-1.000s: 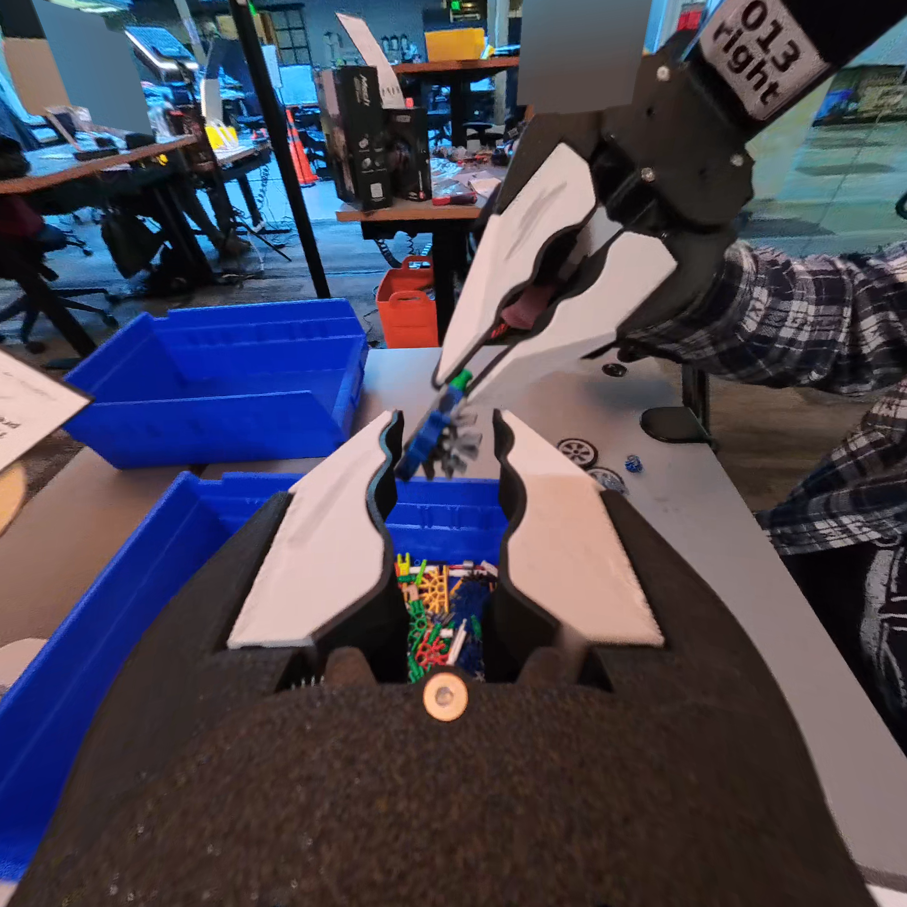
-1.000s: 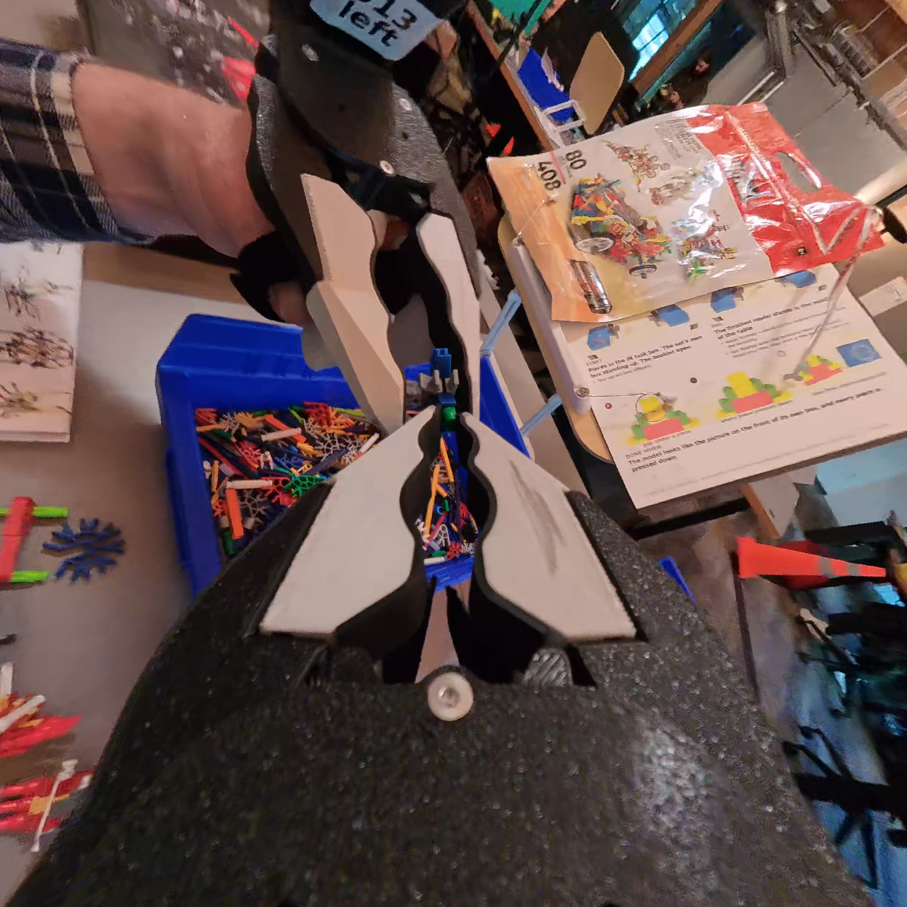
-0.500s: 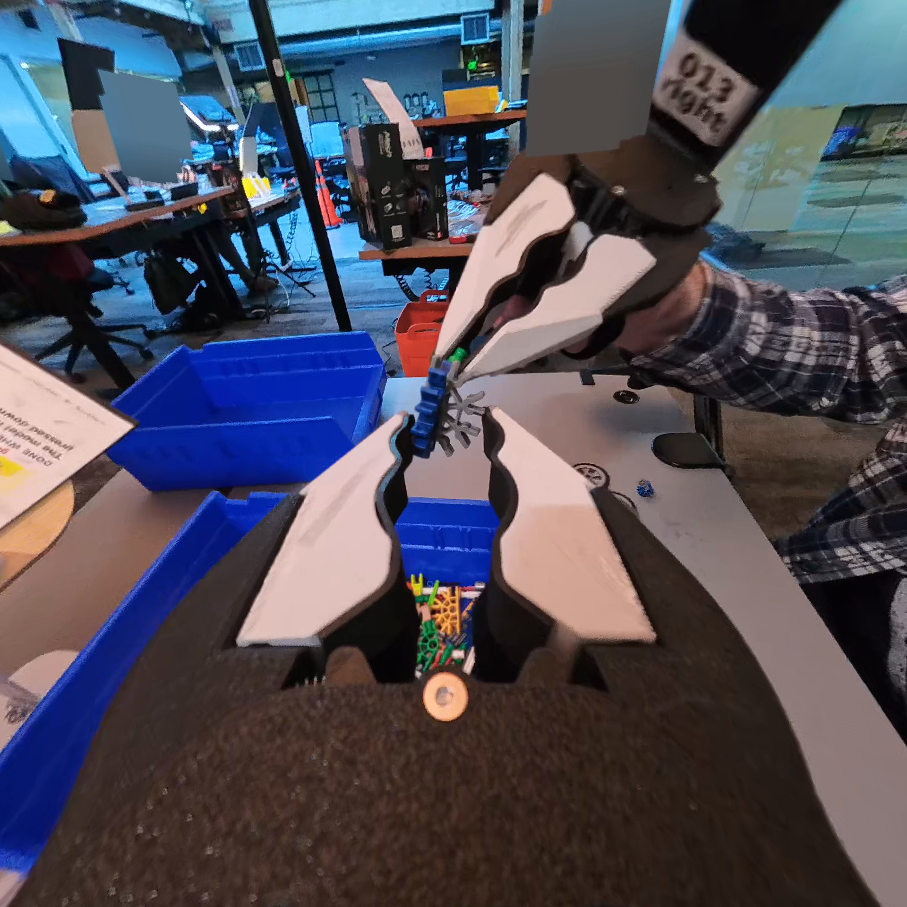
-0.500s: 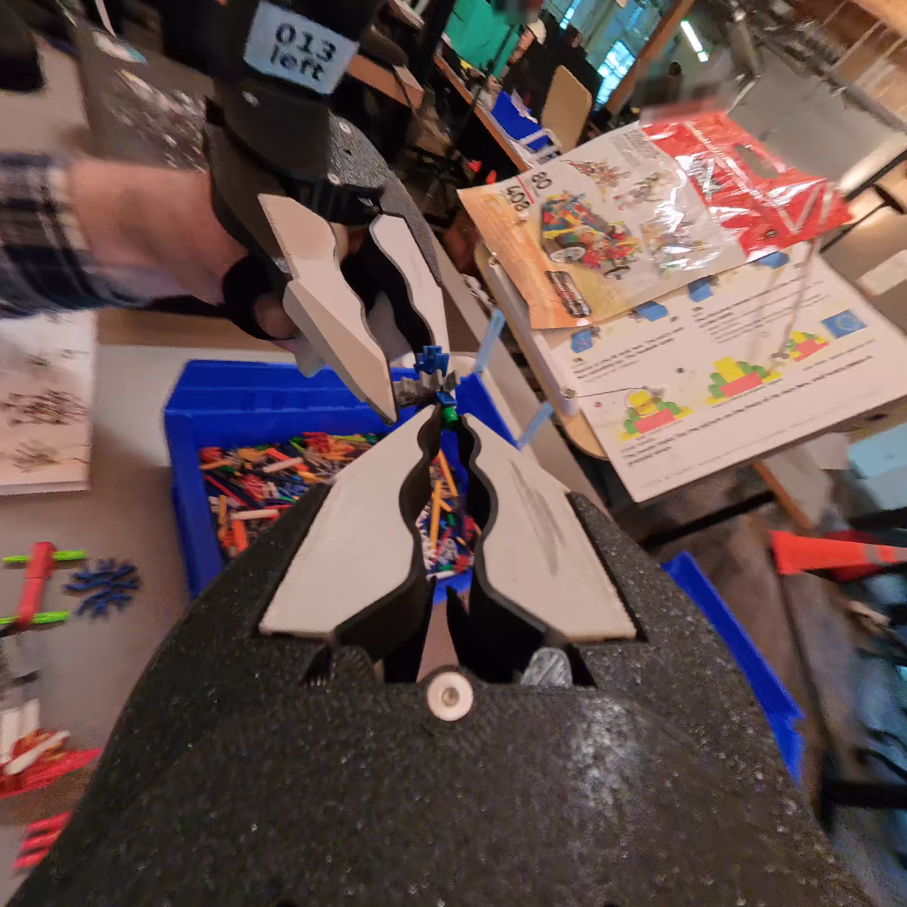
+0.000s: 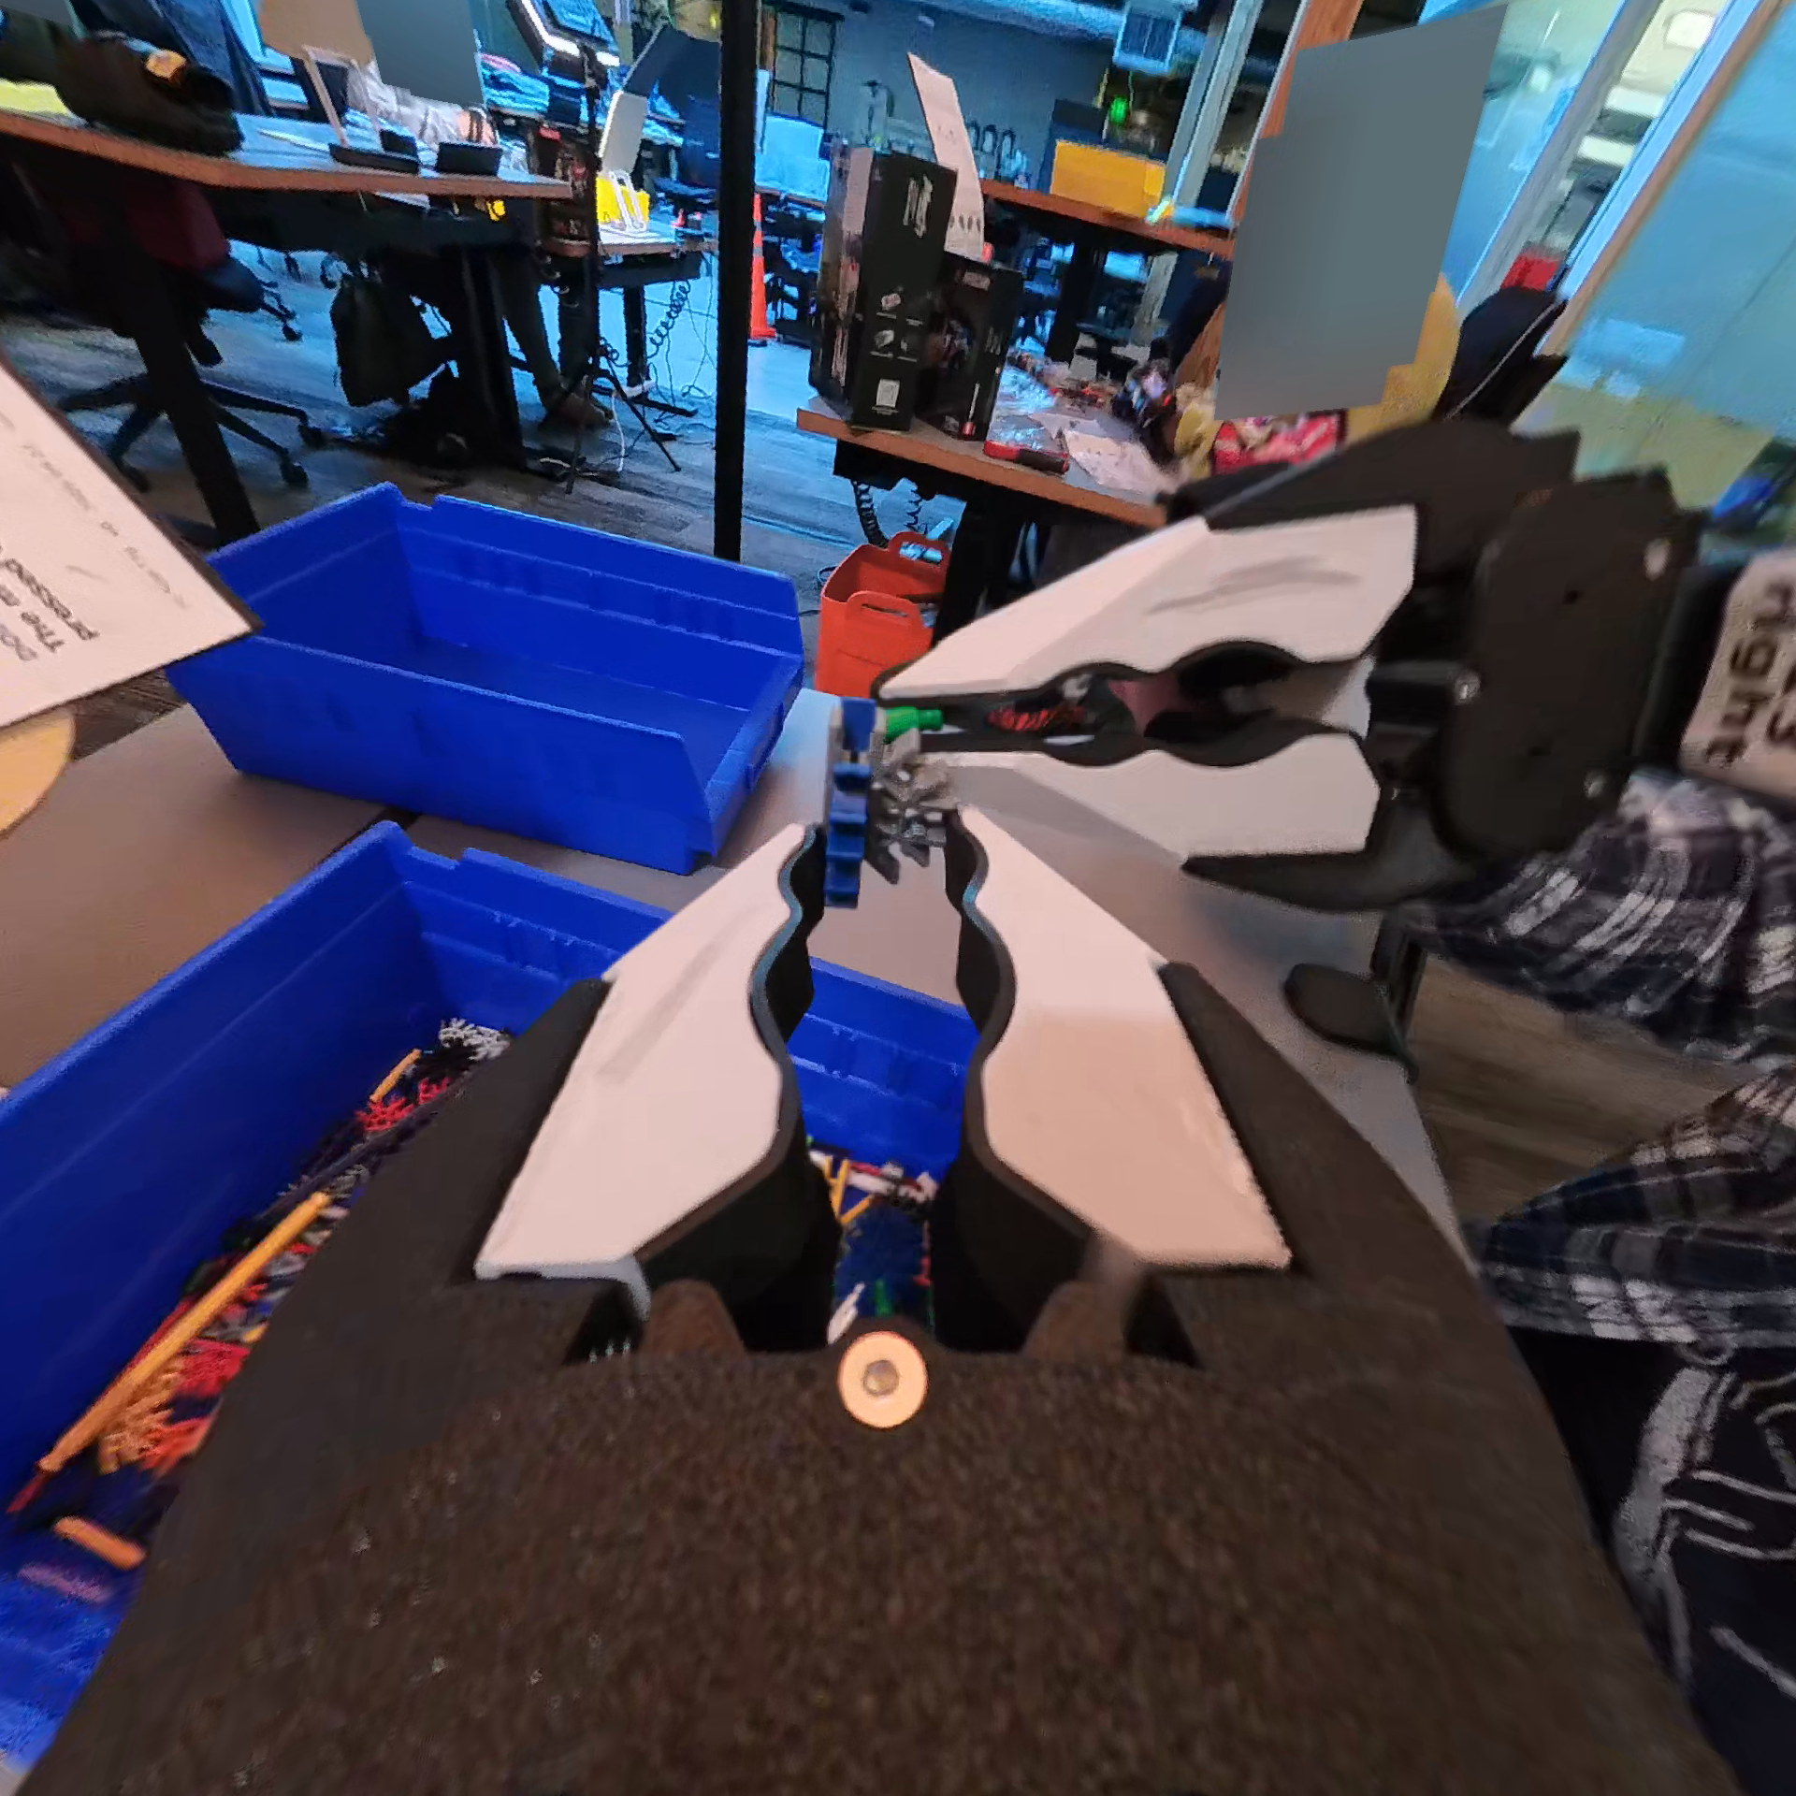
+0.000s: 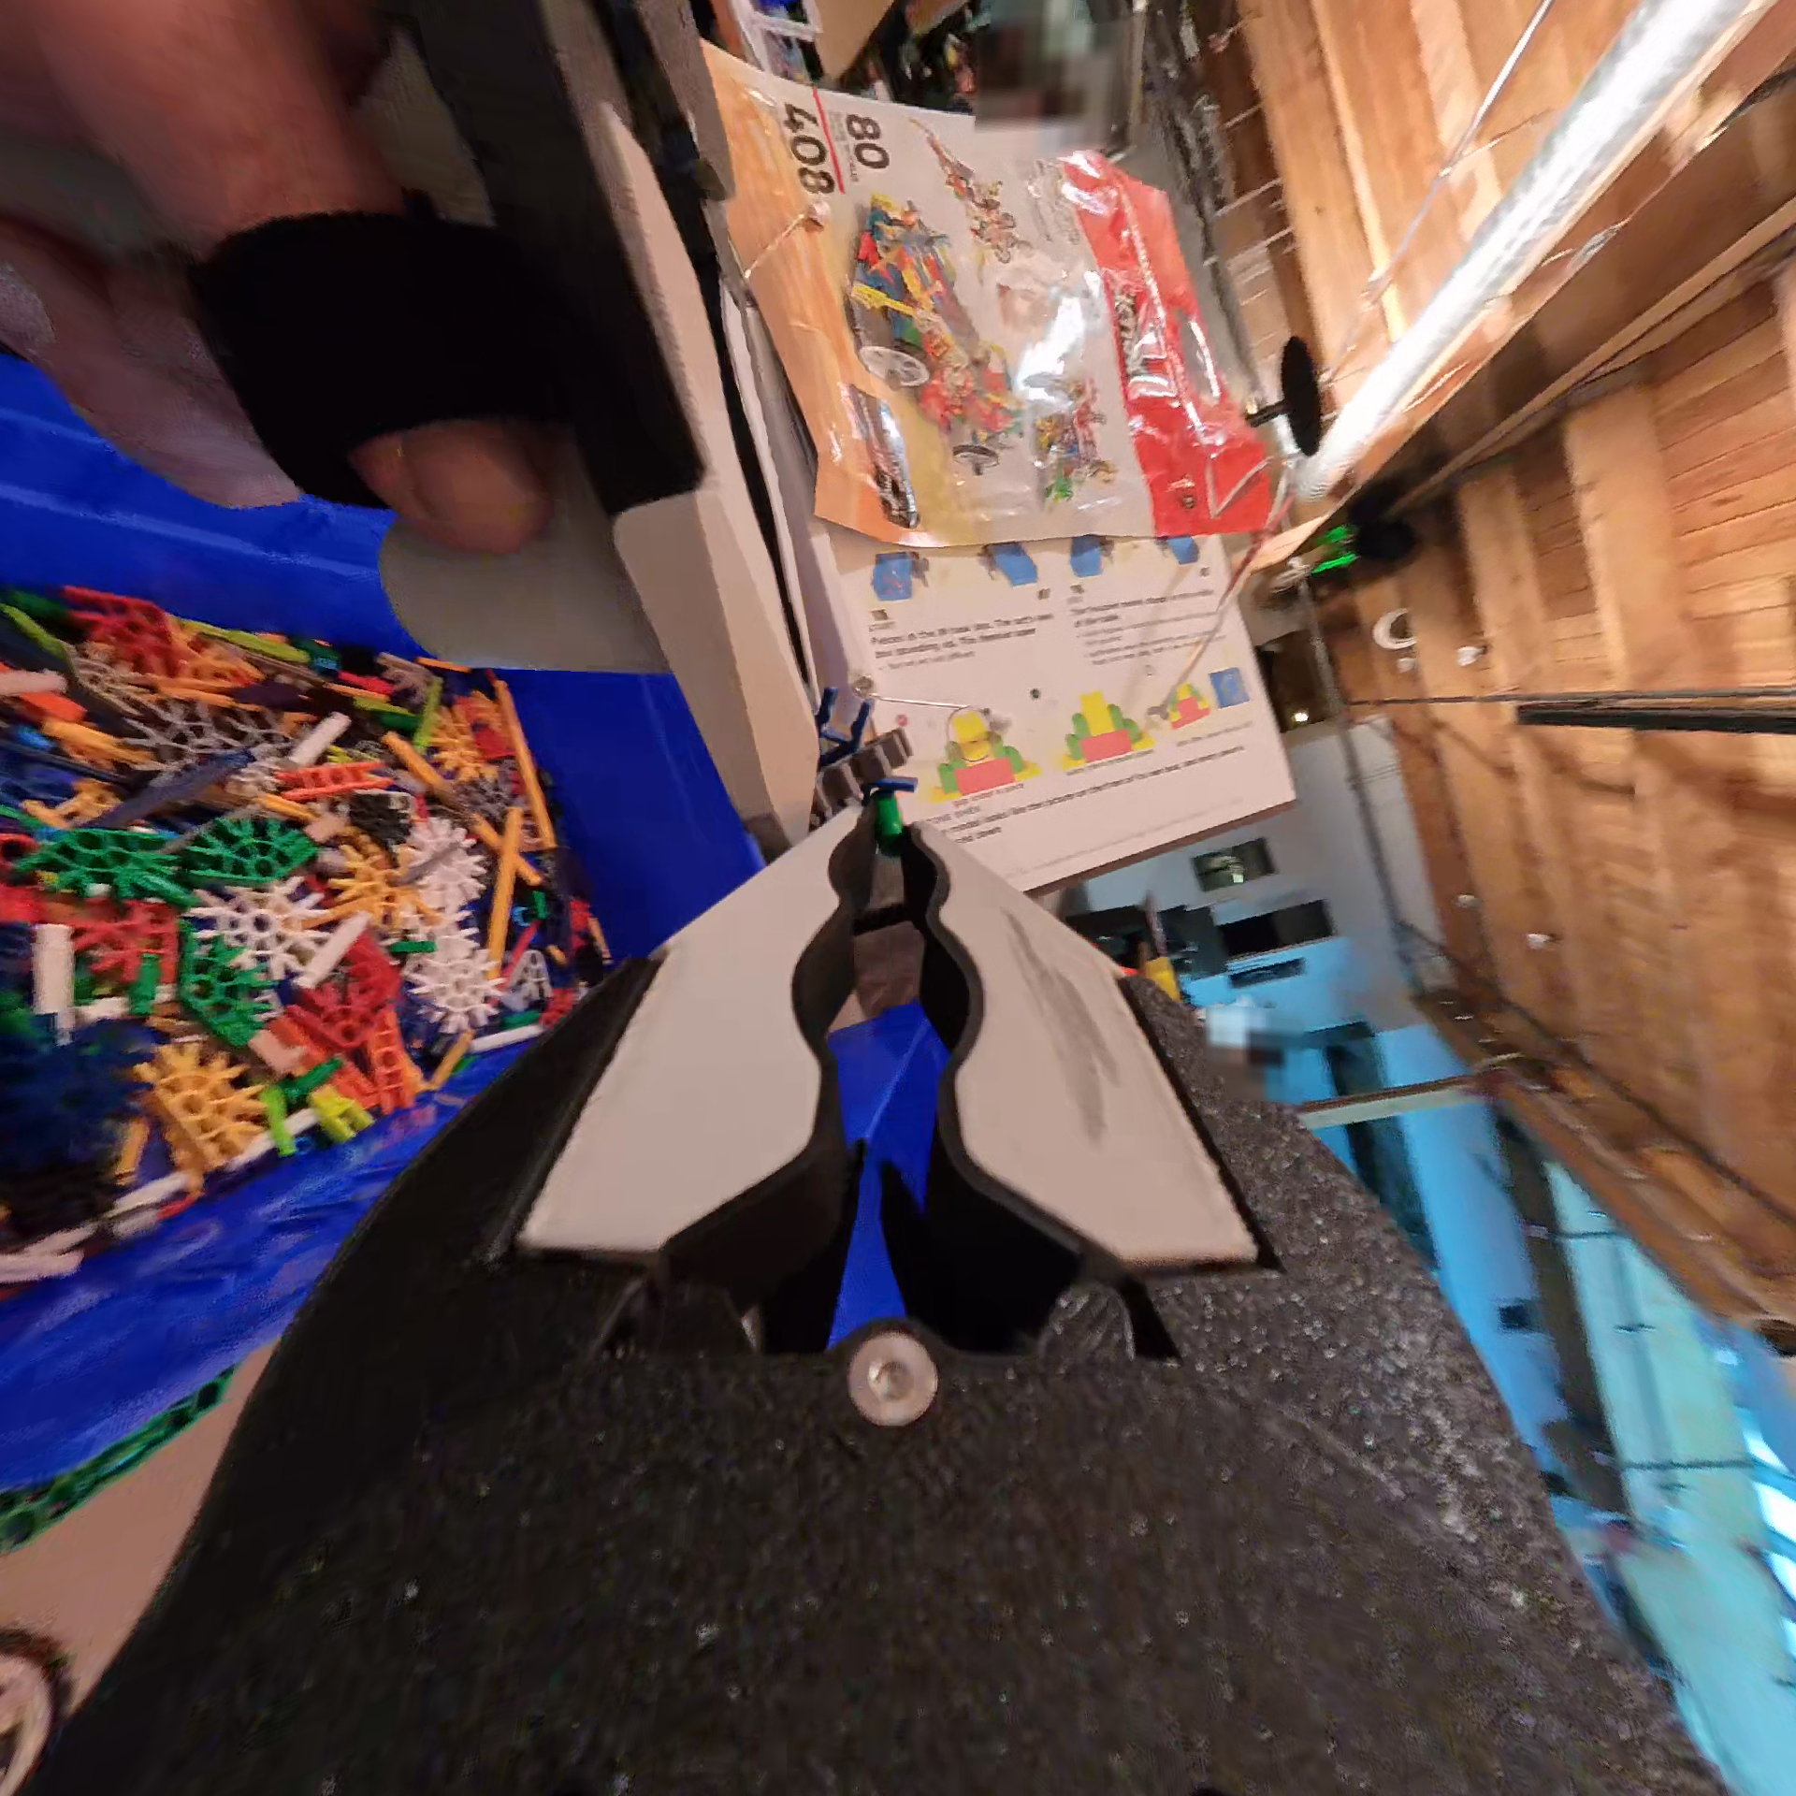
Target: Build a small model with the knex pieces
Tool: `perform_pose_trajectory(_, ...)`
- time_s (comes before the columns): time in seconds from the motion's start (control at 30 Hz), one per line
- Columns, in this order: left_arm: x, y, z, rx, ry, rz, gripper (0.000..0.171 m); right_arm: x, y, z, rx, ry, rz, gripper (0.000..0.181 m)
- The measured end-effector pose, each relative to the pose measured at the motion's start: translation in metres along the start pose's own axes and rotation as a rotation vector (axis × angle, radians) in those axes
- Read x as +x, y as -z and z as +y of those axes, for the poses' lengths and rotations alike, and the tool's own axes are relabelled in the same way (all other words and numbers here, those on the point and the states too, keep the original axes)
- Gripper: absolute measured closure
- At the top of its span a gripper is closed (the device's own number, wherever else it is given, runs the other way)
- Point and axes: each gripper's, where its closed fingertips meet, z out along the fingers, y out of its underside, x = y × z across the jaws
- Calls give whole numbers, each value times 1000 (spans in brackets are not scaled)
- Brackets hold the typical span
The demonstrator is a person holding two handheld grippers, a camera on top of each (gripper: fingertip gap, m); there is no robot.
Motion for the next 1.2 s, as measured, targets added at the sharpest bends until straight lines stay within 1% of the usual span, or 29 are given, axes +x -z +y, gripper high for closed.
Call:
perform_pose_trajectory(0.07, -3, 1, -2, 39, 86, 39, 150, 2, -4, -2, -8, 36, 35, 178)
perform_pose_trajectory(0.17, -6, 1, -2, 67, 129, 58, 150, 3, -7, -2, -10, 41, 64, 177)
perform_pose_trajectory(0.37, -2, 7, -11, 143, 213, 157, 151, 8, -5, -10, 65, -60, 102, 177)
perform_pose_trajectory(0.4, -1, 9, -14, 164, 235, 184, 151, 10, -4, -12, 87, -98, 106, 177)
perform_pose_trajectory(0.47, 4, 9, -17, 192, 290, 232, 151, 18, -3, -15, 102, -89, 172, 177)
perform_pose_trajectory(0.57, 3, 5, -14, 192, 283, 229, 150, 16, -5, -19, 133, -191, 101, 177)
perform_pose_trajectory(0.63, 0, 7, -12, 171, 236, 199, 150, 13, -5, -20, 151, -250, 48, 178)
perform_pose_trajectory(0.7, -10, 12, -7, 132, 189, 144, 150, 10, -1, -22, 197, -366, -42, 177)
perform_pose_trajectory(0.77, -28, 19, 1, 80, 107, 39, 149, 8, 1, -19, 205, -452, -112, 176)
perform_pose_trajectory(0.87, -42, 36, 0, 62, 62, -30, 149, -11, -8, -2, 135, -552, -242, 176)
perform_pose_trajectory(0.93, -46, 45, 2, 22, 4, -65, 149, -32, -16, 12, 51, -564, -327, 175)
perform_pose_trajectory(1.0, -46, 52, -2, 16, -43, -91, 149, -55, -22, 20, -16, -582, -431, 163)
perform_pose_trajectory(1.03, -45, 54, -2, 7, -57, -94, 149, -65, -24, 22, -39, -599, -482, 154)
perform_pose_trajectory(1.07, -44, 54, -1, -3, -71, -91, 149, -72, -26, 25, -65, -613, -521, 152)
perform_pose_trajectory(1.13, -42, 54, 0, -12, -91, -91, 149, -77, -29, 28, -81, -623, -549, 154)
perform_pose_trajectory(1.17, -39, 53, 1, -18, -101, -79, 149, -79, -28, 27, -84, -627, -575, 165)
perform_pose_trajectory(1.2, -38, 53, 2, -27, -112, -73, 149, -80, -27, 25, -77, -626, -592, 171)
